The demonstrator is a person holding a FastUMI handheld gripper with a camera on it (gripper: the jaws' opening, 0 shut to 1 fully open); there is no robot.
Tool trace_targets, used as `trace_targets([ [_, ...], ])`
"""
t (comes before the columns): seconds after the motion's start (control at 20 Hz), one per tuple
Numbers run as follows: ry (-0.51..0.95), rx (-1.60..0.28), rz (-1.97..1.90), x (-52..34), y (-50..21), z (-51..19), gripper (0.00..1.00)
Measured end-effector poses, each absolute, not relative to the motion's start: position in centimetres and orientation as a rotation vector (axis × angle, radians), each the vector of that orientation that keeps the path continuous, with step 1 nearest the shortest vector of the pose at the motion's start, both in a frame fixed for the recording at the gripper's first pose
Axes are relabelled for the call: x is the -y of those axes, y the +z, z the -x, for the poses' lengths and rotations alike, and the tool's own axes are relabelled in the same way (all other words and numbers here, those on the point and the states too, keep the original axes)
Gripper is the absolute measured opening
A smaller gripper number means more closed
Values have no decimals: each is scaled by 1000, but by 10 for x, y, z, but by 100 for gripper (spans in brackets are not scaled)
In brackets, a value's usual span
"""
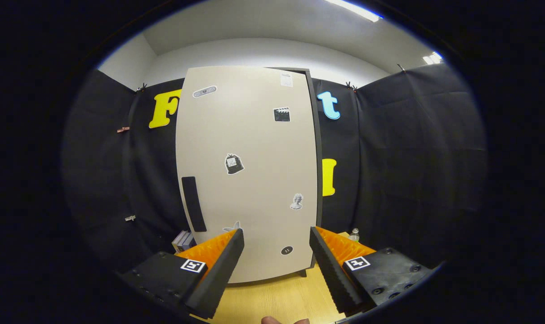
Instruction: Open the shoe cabinet door, grab the shoes and put them into the shoe cabinet, then close the shoe cabinet door.
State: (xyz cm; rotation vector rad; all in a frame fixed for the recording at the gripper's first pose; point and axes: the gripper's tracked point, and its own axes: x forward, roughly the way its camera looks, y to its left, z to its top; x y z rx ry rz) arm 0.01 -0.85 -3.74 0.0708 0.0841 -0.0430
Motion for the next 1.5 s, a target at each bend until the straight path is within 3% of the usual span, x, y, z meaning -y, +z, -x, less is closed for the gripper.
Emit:
trace_targets([
  [1.5,-16,-74,-68,9,-37,-3,96],
])
